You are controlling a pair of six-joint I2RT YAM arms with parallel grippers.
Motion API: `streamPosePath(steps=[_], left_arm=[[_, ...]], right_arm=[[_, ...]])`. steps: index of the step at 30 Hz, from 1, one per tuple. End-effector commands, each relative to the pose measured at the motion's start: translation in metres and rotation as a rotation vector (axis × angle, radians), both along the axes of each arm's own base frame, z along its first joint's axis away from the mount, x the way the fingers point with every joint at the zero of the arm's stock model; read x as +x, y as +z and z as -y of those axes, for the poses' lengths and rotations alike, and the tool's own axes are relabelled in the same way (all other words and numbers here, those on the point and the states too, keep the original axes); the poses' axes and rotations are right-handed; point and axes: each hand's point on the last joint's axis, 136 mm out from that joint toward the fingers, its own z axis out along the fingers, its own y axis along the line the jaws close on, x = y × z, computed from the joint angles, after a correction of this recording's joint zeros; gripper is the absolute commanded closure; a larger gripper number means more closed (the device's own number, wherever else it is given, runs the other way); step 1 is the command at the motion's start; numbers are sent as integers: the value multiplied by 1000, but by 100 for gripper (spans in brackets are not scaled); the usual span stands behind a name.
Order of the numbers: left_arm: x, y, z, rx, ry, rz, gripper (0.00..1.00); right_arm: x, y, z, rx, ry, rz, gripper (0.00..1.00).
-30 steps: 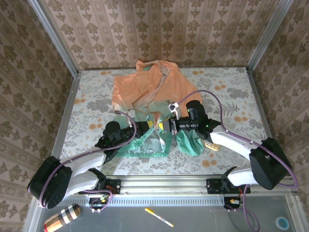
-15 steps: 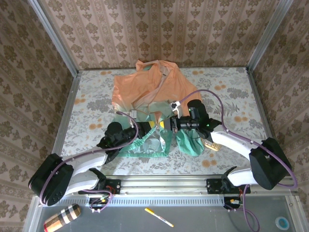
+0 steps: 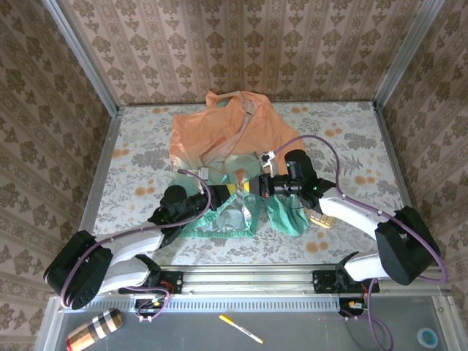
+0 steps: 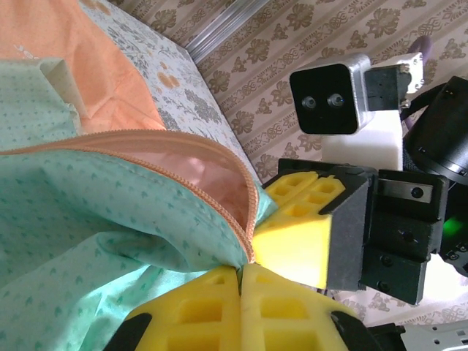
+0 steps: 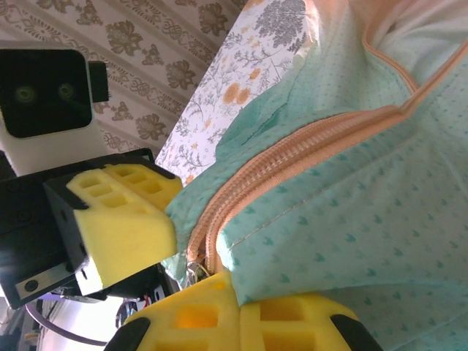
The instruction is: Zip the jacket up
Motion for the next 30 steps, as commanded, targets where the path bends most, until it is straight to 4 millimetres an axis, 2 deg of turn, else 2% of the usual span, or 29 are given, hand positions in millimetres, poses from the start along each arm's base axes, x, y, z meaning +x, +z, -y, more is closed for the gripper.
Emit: streamPosePath(steps=[1, 7, 8, 19, 25, 28, 30], left_arm=[[-6, -2, 2, 15, -25, 30, 100], [-6, -8, 1, 47, -21, 28, 100], [-5, -9, 1, 56, -19, 28, 100], [-16, -19, 5, 177, -86, 36, 100], [-27, -27, 1, 250, -134, 23, 100], [-31, -23, -1, 234, -145, 18, 76], [-30, -19, -4, 209, -136, 8, 65]], right_arm=[[9, 7, 1, 32, -27, -14, 100], [13, 12, 4, 67, -49, -41, 100], [14, 3, 3, 60, -49, -65, 100], [15, -3, 8, 55, -62, -130, 100], [10, -16, 6, 56, -39, -186, 100], [8, -22, 5, 72, -33, -209, 100], [6, -24, 3, 81, -23, -218, 100]])
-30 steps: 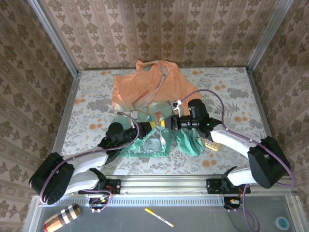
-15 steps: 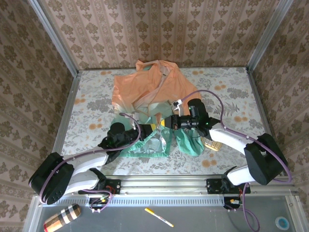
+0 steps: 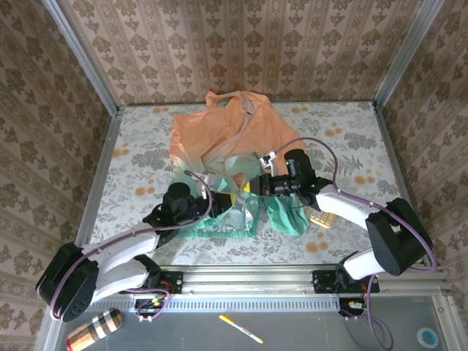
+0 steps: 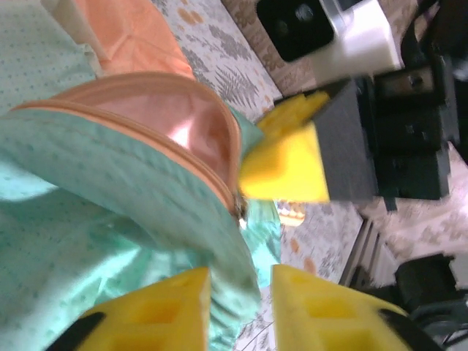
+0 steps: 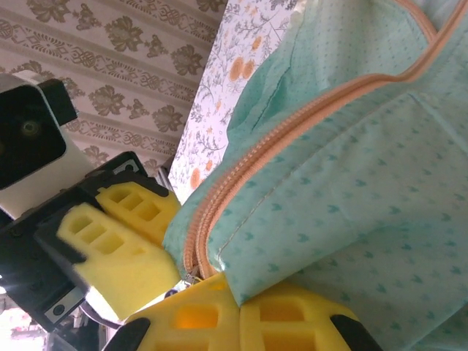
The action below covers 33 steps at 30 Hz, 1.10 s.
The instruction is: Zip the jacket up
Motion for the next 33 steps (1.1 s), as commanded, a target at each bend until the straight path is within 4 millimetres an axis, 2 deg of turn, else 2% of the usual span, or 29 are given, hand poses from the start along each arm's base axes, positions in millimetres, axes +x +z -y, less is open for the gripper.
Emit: streamPosePath(steps=[1, 2, 5, 11, 16, 22, 24, 28, 33], left_arm=[[-6, 7, -3, -26, -28, -16, 59], [-5, 9, -5, -45, -17, -25, 54], [1, 11, -10, -88, 25, -55, 47], [7, 7, -5, -146, 53, -140, 46], [14, 6, 2, -232, 60, -173, 50], [19, 2, 11, -273, 51, -191, 63], [20, -1, 12, -273, 52, -199, 72], [19, -7, 13, -254, 48, -219, 100], [12, -17, 12, -191, 33, -261, 100]], right_arm=[[2, -6, 0, 19, -6, -19, 100], [1, -7, 0, 21, -1, -23, 100], [-1, -9, -1, 20, 10, -27, 100], [-3, -13, -3, 25, 22, -36, 100], [-4, -14, -5, 33, 27, -40, 100], [-4, -17, -6, 32, 27, -48, 100], [-4, -18, -6, 29, 27, -48, 100], [-4, -21, -5, 23, 22, -56, 100], [-2, -20, -5, 18, 12, -63, 100]])
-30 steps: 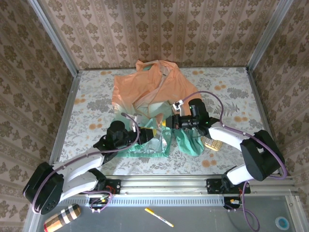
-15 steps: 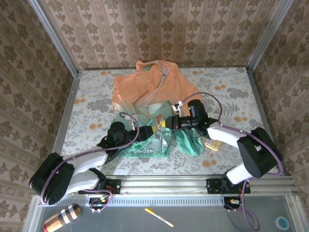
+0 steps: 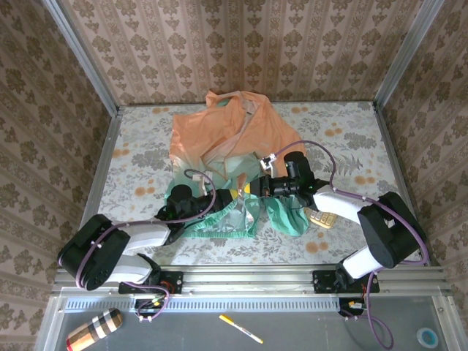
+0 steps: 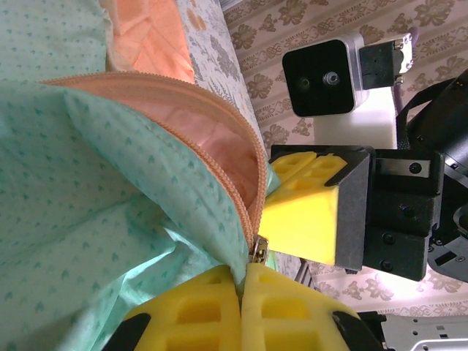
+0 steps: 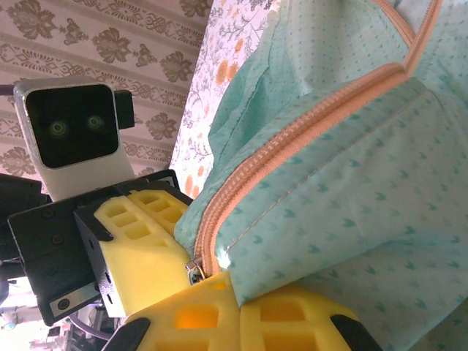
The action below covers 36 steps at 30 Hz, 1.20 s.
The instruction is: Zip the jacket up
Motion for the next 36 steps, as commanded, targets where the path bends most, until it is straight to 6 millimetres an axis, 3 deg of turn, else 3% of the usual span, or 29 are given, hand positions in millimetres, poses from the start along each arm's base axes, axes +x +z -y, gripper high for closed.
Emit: streamPosePath(steps=[1, 7, 9, 11, 15, 18, 23, 27, 36], left_arm=[[-12, 1, 3, 32, -58, -5, 100], [-26, -8, -3, 164, -102, -43, 100], [-27, -9, -7, 202, -96, -66, 100], [-30, -9, -11, 242, -104, -98, 100], [-35, -6, -15, 308, -129, -150, 100], [-33, 1, -17, 335, -130, -163, 100], [-28, 11, -18, 355, -120, -169, 100], [-26, 15, -16, 362, -124, -182, 100], [-24, 25, -9, 341, -137, -171, 100]], right_arm=[[-1, -4, -2, 1, 6, -22, 100], [2, -9, -2, -30, 2, -21, 100], [0, -10, -1, -42, 9, -5, 90], [-2, -6, 0, -52, 19, 21, 69], [-10, 10, 5, -102, 47, 123, 54], [-20, 20, 11, -207, 79, 251, 52], [-42, 9, 13, -455, 146, 454, 58], [-58, 14, -1, -492, 190, 595, 63], [-55, 6, -22, -526, 261, 623, 62]])
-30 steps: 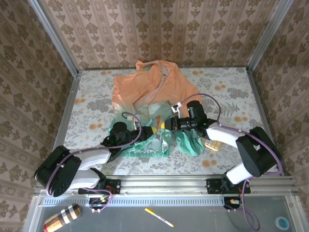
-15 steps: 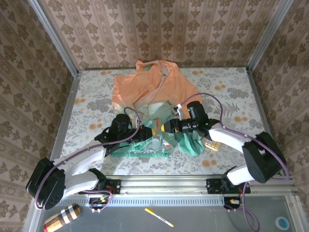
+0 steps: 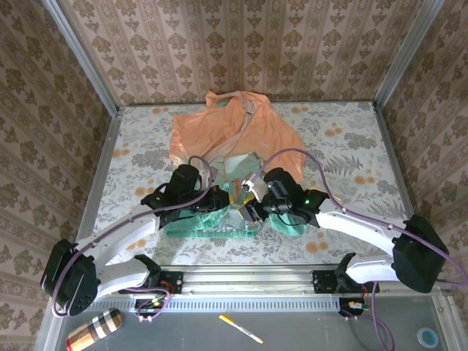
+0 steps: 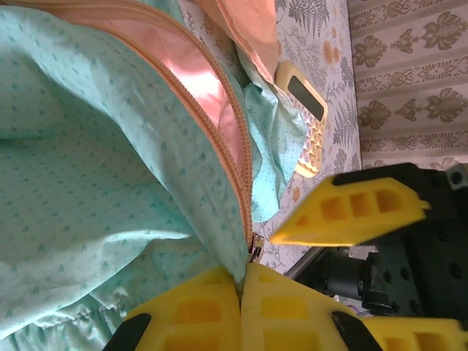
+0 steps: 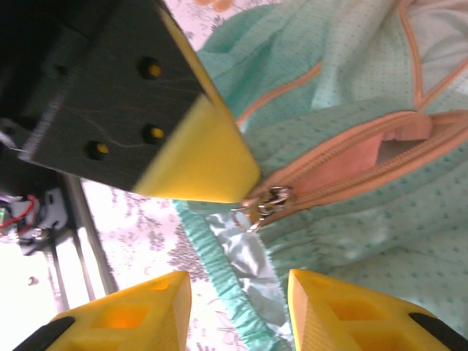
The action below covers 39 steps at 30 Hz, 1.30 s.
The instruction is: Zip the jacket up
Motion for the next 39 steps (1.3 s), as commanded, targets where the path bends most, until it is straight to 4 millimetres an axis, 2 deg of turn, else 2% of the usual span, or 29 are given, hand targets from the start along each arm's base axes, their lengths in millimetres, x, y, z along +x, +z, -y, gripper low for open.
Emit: streamPosePath(steps=[1, 8, 9, 11, 13, 19, 26, 30, 33, 39], left_arm=[[1, 14, 5, -18, -26, 20, 100], [1, 12, 6, -22, -32, 16, 100], [1, 13, 6, -23, -32, 17, 100], [0, 11, 5, -17, -33, 18, 100], [0, 10, 3, -10, -32, 21, 100], [-3, 7, 0, -7, -31, 17, 100], [-4, 7, 0, -11, -36, 19, 100], [-4, 8, 0, -12, -38, 19, 100], [-5, 7, 0, -10, -38, 18, 100], [-4, 9, 1, -14, -37, 14, 100]], right_arm=[[4, 4, -9, -38, 37, 47, 61], [5, 10, -24, -35, 81, 64, 57], [6, 1, -27, -53, 89, 49, 57], [9, -1, -29, -65, 88, 48, 57], [10, -2, -27, -77, 84, 48, 61], [7, -7, -17, -125, 79, 58, 82], [4, -6, -15, -115, 89, 62, 94], [4, -4, -17, -109, 96, 61, 97], [3, -4, -18, -105, 101, 60, 96], [0, -7, -20, -83, 122, 73, 68]])
